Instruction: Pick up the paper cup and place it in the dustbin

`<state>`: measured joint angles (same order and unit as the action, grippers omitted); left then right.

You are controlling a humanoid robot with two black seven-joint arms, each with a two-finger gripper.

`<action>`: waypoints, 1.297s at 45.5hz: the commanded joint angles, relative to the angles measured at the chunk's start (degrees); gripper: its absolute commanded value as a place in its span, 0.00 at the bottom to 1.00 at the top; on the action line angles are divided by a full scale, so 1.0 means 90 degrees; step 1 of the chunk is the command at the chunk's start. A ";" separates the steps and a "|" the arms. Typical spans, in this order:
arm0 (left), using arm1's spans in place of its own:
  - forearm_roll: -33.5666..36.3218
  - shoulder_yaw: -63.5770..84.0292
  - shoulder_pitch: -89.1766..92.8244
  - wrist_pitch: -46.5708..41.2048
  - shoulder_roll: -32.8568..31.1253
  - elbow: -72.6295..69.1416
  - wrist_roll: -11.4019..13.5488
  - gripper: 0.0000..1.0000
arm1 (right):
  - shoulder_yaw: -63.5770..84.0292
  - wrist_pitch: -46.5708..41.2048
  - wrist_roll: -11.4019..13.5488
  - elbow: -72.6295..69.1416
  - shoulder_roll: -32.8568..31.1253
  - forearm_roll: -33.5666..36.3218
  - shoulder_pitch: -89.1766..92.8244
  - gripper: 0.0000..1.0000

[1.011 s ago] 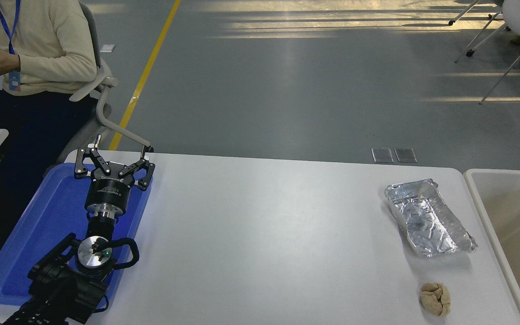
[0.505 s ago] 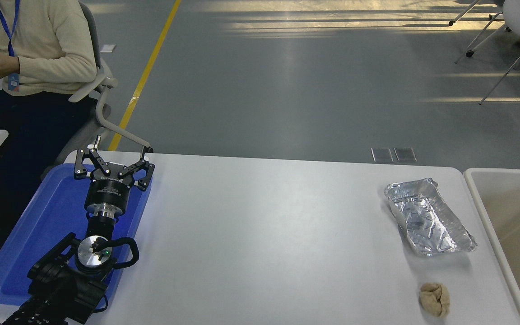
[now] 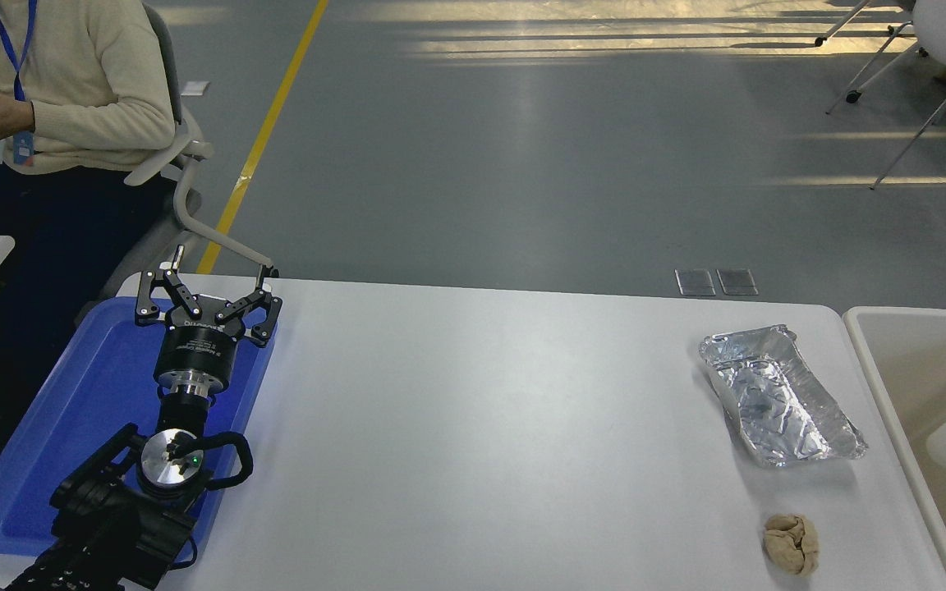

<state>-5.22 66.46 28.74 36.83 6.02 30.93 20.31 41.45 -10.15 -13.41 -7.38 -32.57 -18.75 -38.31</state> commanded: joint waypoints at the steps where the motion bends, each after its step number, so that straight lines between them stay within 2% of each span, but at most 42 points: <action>1: 0.0003 -0.0002 0.0000 0.0000 0.0004 0.0001 -0.0001 1.00 | -0.0386 0.0122 0.0006 0.0029 0.0044 0.0121 0.0058 0.97; 17: 0.0003 -0.0002 0.0000 0.0000 -0.0005 0.0001 -0.0001 1.00 | -0.0406 -0.0025 -0.0062 0.0009 -0.0024 0.0121 -0.0342 0.98; 33: 0.0003 0.0008 0.0010 0.0000 -0.0005 0.0001 -0.0011 1.00 | -0.0348 -0.1001 -0.0052 -0.0020 -0.0141 -0.0026 -0.1670 0.99; 49: 0.0003 0.0008 0.0000 0.0000 -0.0005 0.0001 -0.0001 1.00 | -0.0162 -0.1792 -0.0013 -0.0225 0.0083 -0.0865 -0.3203 0.99; 59: 0.0003 0.0008 0.0000 0.0000 -0.0005 0.0001 -0.0001 1.00 | 0.0092 -0.1851 0.0026 -0.0858 0.0298 -0.0973 -0.3896 0.99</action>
<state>-5.20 66.49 28.74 36.83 5.99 30.94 20.31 40.09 -24.94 -13.52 -9.80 -31.61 -25.13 -65.76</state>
